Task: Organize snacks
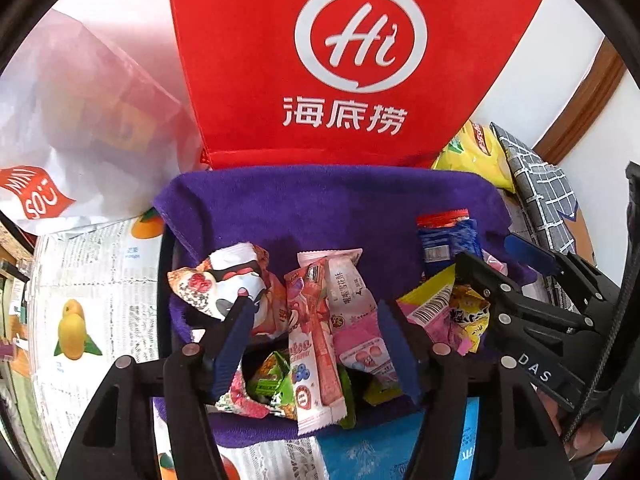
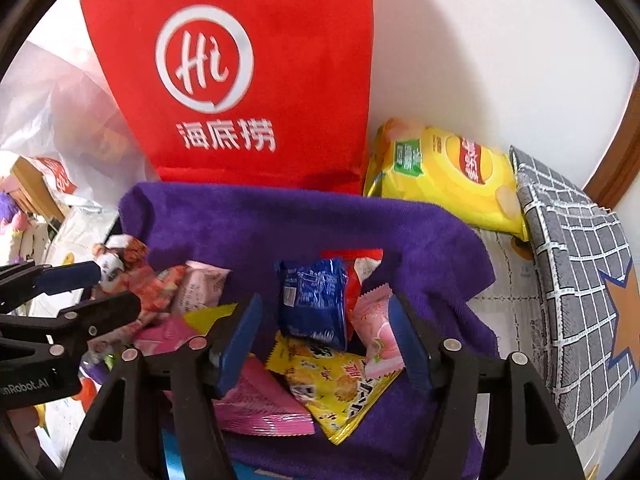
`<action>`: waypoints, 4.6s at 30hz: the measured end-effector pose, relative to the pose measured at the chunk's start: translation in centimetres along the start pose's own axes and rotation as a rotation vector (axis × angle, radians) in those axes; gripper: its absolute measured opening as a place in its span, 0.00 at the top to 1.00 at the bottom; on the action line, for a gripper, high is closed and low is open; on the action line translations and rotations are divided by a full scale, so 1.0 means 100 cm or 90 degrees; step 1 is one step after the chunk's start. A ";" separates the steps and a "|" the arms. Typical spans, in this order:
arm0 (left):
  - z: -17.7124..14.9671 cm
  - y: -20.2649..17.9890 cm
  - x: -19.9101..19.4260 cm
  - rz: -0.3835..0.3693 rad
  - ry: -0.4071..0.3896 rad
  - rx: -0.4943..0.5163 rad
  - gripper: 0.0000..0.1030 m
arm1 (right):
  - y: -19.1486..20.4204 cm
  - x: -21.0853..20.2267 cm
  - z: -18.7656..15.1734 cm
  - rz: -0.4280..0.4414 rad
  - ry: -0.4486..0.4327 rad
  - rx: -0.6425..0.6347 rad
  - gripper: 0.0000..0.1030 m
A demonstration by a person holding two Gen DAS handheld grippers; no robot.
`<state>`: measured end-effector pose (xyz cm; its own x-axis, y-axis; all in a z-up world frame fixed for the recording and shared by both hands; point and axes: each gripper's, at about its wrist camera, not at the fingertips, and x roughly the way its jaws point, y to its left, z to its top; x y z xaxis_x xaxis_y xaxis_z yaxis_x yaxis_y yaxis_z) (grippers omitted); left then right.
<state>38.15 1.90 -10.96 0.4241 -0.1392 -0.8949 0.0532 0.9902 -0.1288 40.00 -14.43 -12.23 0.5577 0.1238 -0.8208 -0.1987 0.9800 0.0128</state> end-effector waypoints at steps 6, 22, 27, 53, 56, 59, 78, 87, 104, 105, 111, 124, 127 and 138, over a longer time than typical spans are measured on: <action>-0.003 0.001 -0.026 0.009 -0.029 0.003 0.36 | 0.002 -0.028 0.003 -0.010 -0.027 0.005 0.35; -0.058 -0.017 -0.123 0.016 -0.161 0.044 0.37 | 0.012 -0.129 -0.052 -0.027 -0.080 0.036 0.35; -0.099 -0.022 -0.153 0.054 -0.178 0.041 0.35 | 0.018 -0.165 -0.085 -0.022 -0.091 0.034 0.35; -0.251 -0.051 -0.260 0.034 -0.323 0.014 0.15 | 0.017 -0.293 -0.221 -0.062 -0.213 0.065 0.00; -0.255 -0.054 -0.261 0.036 -0.324 0.015 0.15 | 0.016 -0.296 -0.225 -0.055 -0.216 0.069 0.00; -0.256 -0.056 -0.261 0.033 -0.324 0.014 0.15 | 0.016 -0.300 -0.228 -0.055 -0.221 0.070 0.00; -0.259 -0.057 -0.259 0.043 -0.317 0.012 0.15 | 0.016 -0.307 -0.235 -0.058 -0.233 0.077 0.00; -0.260 -0.056 -0.258 0.043 -0.315 0.010 0.15 | 0.019 -0.308 -0.236 -0.055 -0.234 0.074 0.00; -0.261 -0.054 -0.258 0.042 -0.315 0.009 0.15 | 0.021 -0.311 -0.235 -0.052 -0.238 0.074 0.00; -0.261 -0.054 -0.258 0.043 -0.315 0.010 0.15 | 0.021 -0.311 -0.235 -0.052 -0.239 0.074 0.00; -0.261 -0.054 -0.258 0.043 -0.314 0.009 0.15 | 0.023 -0.312 -0.235 -0.052 -0.238 0.073 0.00; -0.261 -0.055 -0.259 0.044 -0.315 0.009 0.15 | 0.023 -0.313 -0.234 -0.050 -0.241 0.075 0.00; -0.260 -0.055 -0.259 0.044 -0.315 0.009 0.15 | 0.023 -0.313 -0.234 -0.049 -0.241 0.076 0.00; -0.261 -0.054 -0.260 0.044 -0.315 0.009 0.15 | 0.022 -0.314 -0.235 -0.049 -0.242 0.075 0.00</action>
<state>3.24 -0.04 1.81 0.8054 -0.0568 -0.5900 0.0210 0.9975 -0.0673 3.15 -19.78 0.14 0.8301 0.0770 -0.5523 -0.0632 0.9970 0.0439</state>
